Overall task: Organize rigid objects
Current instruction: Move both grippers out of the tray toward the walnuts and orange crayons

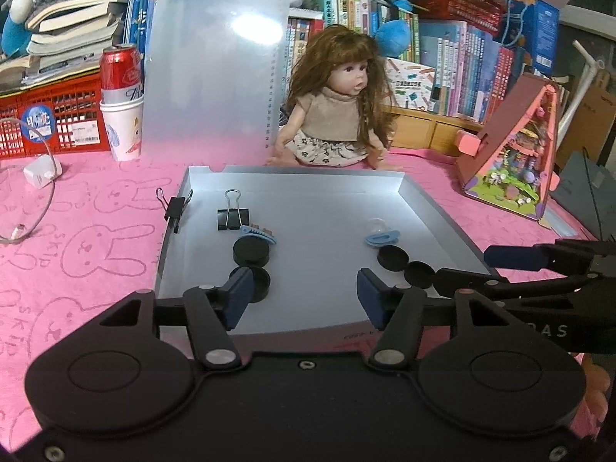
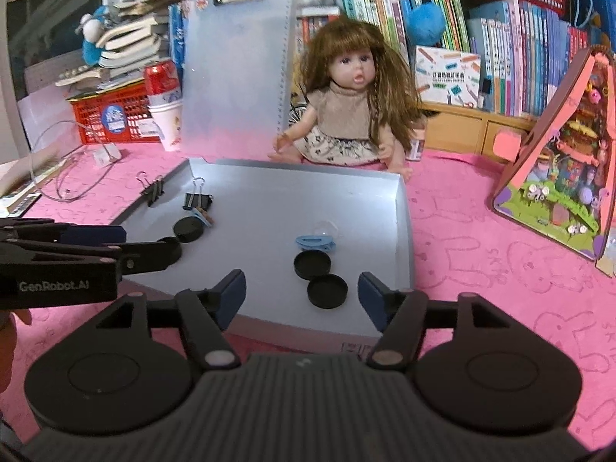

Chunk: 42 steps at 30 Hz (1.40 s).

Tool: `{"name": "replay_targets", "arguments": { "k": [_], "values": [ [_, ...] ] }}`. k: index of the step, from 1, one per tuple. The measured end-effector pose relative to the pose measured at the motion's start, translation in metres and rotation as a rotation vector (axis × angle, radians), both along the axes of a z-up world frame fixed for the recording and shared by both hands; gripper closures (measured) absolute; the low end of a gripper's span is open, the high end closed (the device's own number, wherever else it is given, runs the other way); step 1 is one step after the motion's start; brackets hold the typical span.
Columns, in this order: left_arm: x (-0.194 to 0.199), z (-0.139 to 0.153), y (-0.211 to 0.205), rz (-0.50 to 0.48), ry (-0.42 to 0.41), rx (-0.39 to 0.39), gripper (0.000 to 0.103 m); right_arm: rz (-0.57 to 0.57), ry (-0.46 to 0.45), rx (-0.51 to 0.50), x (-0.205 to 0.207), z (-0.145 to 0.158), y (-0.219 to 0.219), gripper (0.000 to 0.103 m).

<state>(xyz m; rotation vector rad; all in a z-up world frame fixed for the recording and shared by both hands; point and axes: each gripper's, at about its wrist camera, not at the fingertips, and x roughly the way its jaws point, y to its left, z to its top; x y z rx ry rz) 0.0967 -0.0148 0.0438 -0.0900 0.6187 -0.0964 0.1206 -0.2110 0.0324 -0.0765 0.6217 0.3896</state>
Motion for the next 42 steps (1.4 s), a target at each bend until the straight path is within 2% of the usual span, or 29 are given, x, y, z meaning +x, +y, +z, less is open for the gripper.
{"name": "replay_targets", "arguments": {
  "k": [7, 21, 26, 32, 37, 42],
  "values": [
    [-0.022, -0.001, -0.003, -0.021, -0.019, -0.01, 0.043, 0.023, -0.081, -0.027, -0.026, 0.003, -0.008, 0.018],
    [-0.07, -0.024, -0.021, -0.124, 0.035, 0.021, 0.042, 0.004, -0.056, -0.112, -0.053, -0.026, -0.03, 0.018],
    [-0.081, -0.036, -0.027, -0.147, 0.061, 0.057, 0.042, 0.026, -0.049, -0.135, -0.058, -0.036, -0.032, 0.018],
    [-0.085, -0.048, -0.033, -0.157, 0.088, 0.081, 0.042, 0.075, -0.058, -0.181, -0.065, -0.043, -0.024, 0.018],
    [-0.084, -0.049, -0.033, -0.134, 0.067, 0.112, 0.042, 0.117, -0.066, -0.217, -0.067, -0.049, -0.013, 0.018],
    [-0.084, -0.049, -0.027, -0.095, 0.054, 0.142, 0.041, 0.131, -0.061, -0.197, -0.064, -0.049, -0.01, 0.018]
  ]
}}
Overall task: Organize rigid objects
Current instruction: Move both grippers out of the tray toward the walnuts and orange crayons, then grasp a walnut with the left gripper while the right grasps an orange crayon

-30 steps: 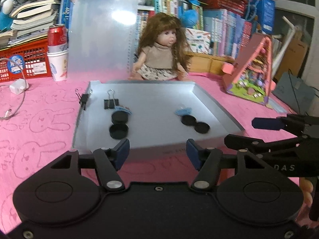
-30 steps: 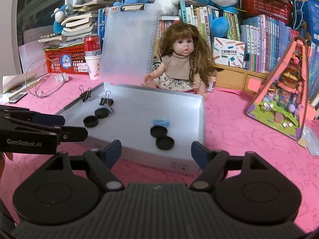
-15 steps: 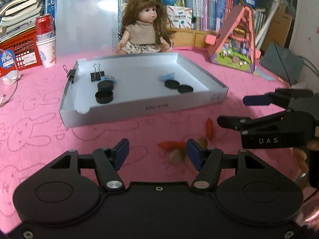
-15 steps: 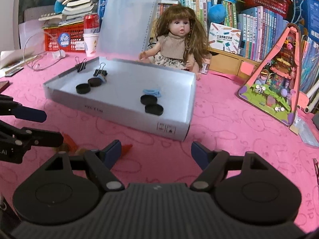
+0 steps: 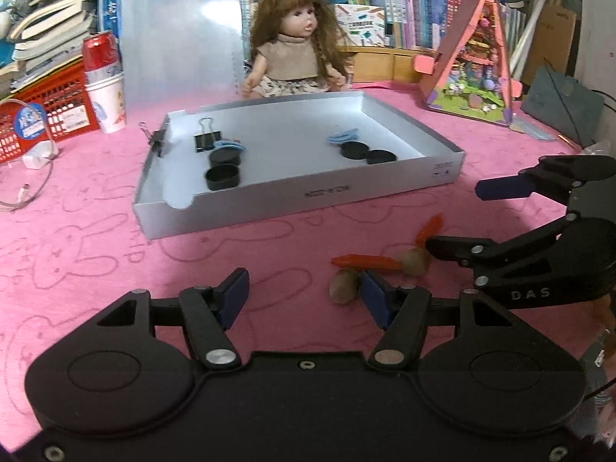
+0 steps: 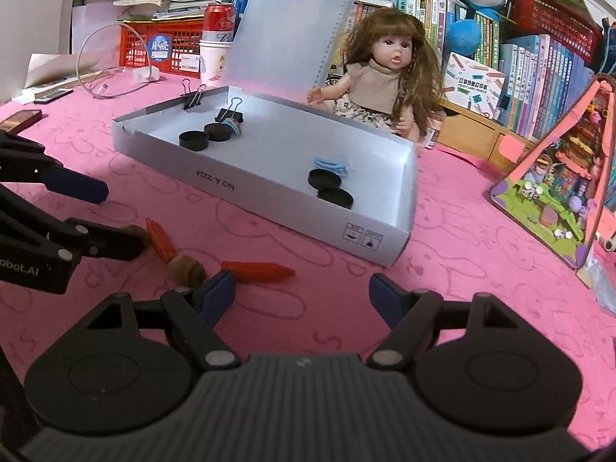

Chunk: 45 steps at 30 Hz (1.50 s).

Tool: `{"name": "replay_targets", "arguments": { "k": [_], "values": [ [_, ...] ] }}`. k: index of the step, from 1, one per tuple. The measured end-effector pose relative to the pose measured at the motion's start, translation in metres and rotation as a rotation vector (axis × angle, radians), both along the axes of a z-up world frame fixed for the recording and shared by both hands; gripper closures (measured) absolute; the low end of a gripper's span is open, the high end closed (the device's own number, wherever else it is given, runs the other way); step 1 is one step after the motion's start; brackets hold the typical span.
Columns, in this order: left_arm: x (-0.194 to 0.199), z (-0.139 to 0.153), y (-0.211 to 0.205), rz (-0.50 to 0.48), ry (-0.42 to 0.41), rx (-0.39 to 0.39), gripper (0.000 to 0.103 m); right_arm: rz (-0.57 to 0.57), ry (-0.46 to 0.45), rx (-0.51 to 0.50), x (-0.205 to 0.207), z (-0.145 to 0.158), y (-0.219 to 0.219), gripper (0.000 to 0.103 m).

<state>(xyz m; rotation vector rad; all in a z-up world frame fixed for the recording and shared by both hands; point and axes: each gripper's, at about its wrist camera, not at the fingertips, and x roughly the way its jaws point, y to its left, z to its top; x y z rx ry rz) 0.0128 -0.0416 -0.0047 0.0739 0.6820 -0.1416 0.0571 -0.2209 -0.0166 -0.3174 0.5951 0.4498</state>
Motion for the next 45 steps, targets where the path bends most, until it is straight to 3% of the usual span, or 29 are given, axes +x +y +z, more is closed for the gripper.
{"name": "replay_targets", "arguments": {
  "k": [6, 12, 15, 22, 27, 37, 45],
  "values": [
    [0.0, 0.0, 0.008, 0.043, -0.015, 0.031, 0.041, 0.002, 0.021, 0.046, -0.002, 0.0, 0.004, 0.018],
    [-0.012, 0.0, 0.009, 0.098, -0.04, -0.007, 0.042, -0.079, 0.054, 0.184, -0.005, -0.007, 0.003, 0.019],
    [-0.016, -0.003, 0.007, 0.116, -0.041, -0.026, 0.048, -0.1, 0.016, 0.163, -0.009, -0.008, 0.008, 0.024],
    [-0.021, -0.006, 0.0, 0.089, -0.055, -0.019, 0.069, -0.102, 0.026, 0.176, -0.008, -0.008, 0.007, 0.034],
    [-0.02, -0.006, -0.004, 0.062, -0.055, -0.033, 0.088, -0.096, 0.023, 0.173, -0.007, -0.007, 0.007, 0.054],
    [-0.017, 0.001, -0.007, 0.068, -0.082, -0.015, 0.088, -0.084, 0.002, 0.17, -0.012, -0.003, 0.009, 0.055],
    [-0.003, 0.011, 0.003, 0.09, -0.085, -0.05, 0.088, -0.104, -0.014, 0.18, -0.009, 0.007, 0.008, 0.055]
  ]
}}
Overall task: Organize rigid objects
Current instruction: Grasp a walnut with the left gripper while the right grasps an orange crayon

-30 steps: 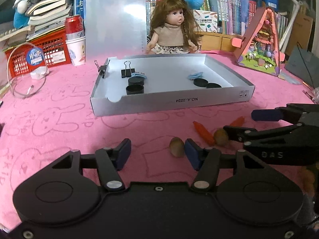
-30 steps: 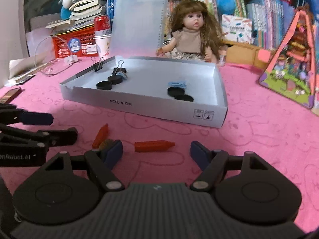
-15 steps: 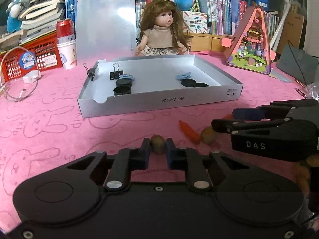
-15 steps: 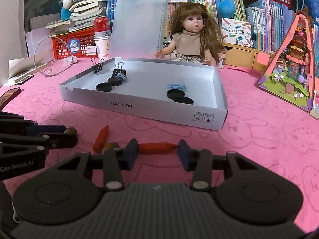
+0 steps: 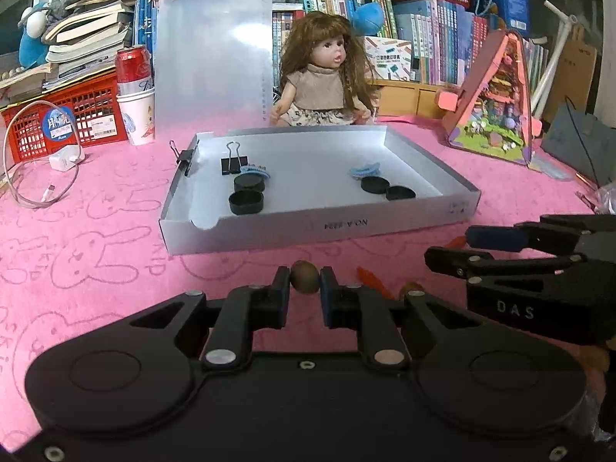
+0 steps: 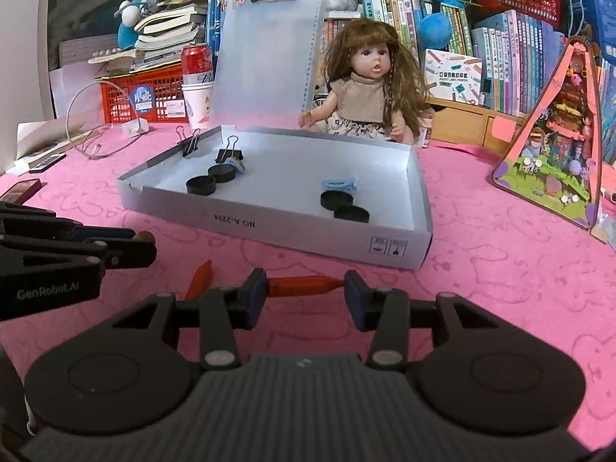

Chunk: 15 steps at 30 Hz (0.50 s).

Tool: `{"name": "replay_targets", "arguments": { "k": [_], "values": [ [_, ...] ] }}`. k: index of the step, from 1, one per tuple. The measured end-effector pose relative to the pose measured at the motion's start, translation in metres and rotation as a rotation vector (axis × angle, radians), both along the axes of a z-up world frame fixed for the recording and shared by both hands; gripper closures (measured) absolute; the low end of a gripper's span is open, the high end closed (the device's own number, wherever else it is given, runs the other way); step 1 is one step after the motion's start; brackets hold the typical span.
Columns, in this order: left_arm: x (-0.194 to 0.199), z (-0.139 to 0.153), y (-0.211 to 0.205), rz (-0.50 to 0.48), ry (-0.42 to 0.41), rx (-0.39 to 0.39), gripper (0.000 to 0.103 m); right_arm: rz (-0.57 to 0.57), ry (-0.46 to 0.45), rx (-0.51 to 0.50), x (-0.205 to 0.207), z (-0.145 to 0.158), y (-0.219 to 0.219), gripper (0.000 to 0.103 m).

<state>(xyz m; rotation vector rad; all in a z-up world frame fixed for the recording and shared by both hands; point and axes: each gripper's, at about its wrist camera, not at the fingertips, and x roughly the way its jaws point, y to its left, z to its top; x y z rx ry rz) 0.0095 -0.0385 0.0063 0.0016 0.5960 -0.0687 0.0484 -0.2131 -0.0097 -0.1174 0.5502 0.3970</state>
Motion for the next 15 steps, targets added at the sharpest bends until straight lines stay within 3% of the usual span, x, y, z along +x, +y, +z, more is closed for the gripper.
{"name": "replay_targets", "arguments": {
  "k": [15],
  "values": [
    [0.023, 0.023, 0.006, 0.002, -0.044, -0.032, 0.088, -0.04, -0.012, 0.032, 0.007, 0.016, -0.007, 0.055]
  ]
}}
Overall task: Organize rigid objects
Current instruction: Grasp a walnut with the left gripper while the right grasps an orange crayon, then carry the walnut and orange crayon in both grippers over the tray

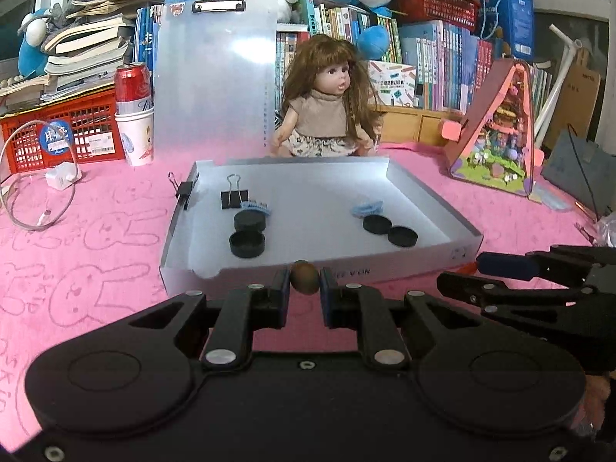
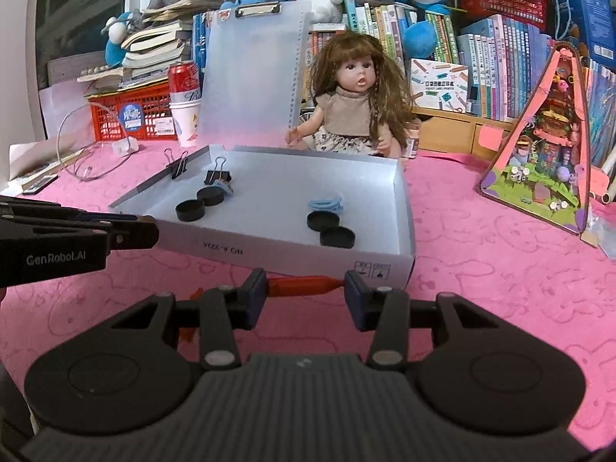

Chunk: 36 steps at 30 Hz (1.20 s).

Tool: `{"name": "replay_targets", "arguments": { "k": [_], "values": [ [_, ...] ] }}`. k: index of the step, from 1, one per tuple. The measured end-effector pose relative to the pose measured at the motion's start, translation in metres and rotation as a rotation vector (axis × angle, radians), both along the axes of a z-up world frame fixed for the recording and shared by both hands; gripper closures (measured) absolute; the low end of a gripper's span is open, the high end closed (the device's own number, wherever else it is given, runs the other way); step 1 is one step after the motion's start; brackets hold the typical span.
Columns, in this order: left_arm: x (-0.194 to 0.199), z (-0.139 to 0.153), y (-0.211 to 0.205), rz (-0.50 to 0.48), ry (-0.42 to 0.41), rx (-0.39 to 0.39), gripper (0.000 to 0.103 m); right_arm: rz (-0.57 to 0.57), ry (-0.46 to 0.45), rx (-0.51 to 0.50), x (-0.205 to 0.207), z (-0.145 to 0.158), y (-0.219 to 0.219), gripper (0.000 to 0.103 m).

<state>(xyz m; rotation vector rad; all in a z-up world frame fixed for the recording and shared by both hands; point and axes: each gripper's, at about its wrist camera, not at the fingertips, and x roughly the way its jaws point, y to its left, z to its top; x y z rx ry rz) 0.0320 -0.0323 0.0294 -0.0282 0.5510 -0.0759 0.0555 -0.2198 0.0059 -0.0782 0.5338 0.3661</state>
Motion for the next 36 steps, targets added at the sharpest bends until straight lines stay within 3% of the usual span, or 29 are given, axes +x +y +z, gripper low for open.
{"name": "replay_targets", "arguments": {
  "k": [14, 36],
  "values": [
    [0.036, 0.018, 0.007, 0.01, -0.028, -0.01, 0.088, -0.058, 0.021, 0.038, 0.024, 0.01, -0.006, 0.055],
    [0.089, 0.02, 0.016, 0.035, 0.025, -0.037, 0.088, -0.087, 0.069, 0.073, 0.07, 0.016, 0.0, 0.055]
  ]
}}
